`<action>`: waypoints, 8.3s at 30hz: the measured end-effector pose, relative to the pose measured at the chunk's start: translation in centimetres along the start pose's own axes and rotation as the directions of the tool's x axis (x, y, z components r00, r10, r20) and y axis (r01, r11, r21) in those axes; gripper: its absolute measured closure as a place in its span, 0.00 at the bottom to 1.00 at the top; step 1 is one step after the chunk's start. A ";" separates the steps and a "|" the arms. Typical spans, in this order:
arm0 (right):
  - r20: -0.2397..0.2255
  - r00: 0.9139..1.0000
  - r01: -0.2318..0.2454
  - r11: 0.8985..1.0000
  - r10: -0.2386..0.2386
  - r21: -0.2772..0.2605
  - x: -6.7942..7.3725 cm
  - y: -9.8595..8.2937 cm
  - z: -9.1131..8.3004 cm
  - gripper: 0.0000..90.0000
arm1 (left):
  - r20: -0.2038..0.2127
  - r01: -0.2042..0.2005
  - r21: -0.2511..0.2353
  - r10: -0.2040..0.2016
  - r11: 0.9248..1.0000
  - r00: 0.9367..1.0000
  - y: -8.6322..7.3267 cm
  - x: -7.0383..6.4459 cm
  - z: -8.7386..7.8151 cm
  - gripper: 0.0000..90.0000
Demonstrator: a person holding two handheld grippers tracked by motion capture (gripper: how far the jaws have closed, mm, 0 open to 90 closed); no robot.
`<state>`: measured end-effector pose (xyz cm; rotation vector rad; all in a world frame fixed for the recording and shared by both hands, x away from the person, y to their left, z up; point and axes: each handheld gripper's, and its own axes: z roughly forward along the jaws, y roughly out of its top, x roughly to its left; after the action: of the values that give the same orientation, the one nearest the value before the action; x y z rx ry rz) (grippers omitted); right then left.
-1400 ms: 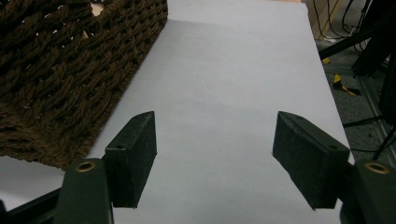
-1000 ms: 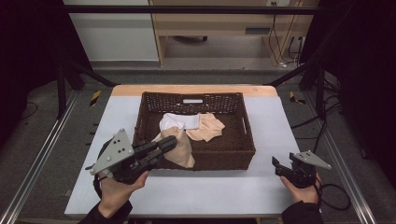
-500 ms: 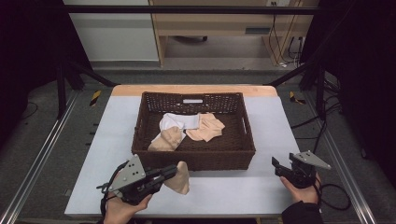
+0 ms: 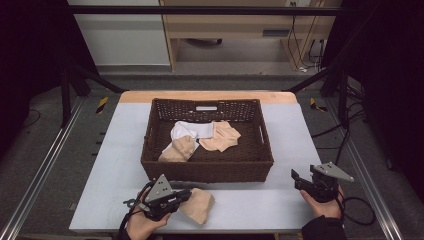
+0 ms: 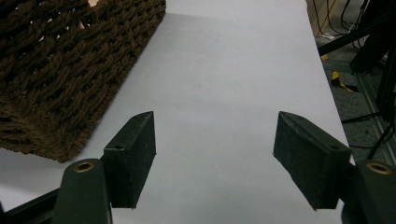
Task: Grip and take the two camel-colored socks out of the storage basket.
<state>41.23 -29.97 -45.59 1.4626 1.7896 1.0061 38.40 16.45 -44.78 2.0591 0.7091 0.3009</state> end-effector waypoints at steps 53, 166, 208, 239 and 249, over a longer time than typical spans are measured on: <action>0.002 1.000 -0.009 1.000 0.009 -0.002 -0.3 0.2 0.2 0.33 | -0.338 0.065 -0.181 -0.124 0.981 0.933 13.9 11.4 2.8 0.58; 0.013 1.000 -0.009 1.000 0.010 -0.007 -0.4 0.1 0.0 0.34 | -0.133 -0.023 -0.505 -0.051 0.863 0.990 12.9 3.9 -7.6 0.92; 0.006 1.000 -0.010 1.000 0.010 -0.004 -0.3 0.0 -0.2 0.34 | -0.049 -0.015 -0.301 0.000 0.954 0.999 5.0 -0.1 -4.6 0.92; 0.001 1.000 -0.005 1.000 0.005 0.008 -0.3 -0.2 0.0 0.33 | -0.051 -0.008 -0.081 0.004 0.997 0.999 0.9 0.1 2.2 0.79; 0.000 1.000 -0.008 1.000 0.008 0.008 -0.3 -0.2 0.0 0.32 | -0.062 0.012 -0.132 -0.021 0.991 0.998 0.6 0.9 1.3 0.47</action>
<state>41.18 -30.30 -45.76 1.4759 1.7915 1.0040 39.95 15.83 -45.09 1.9249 0.7250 0.3945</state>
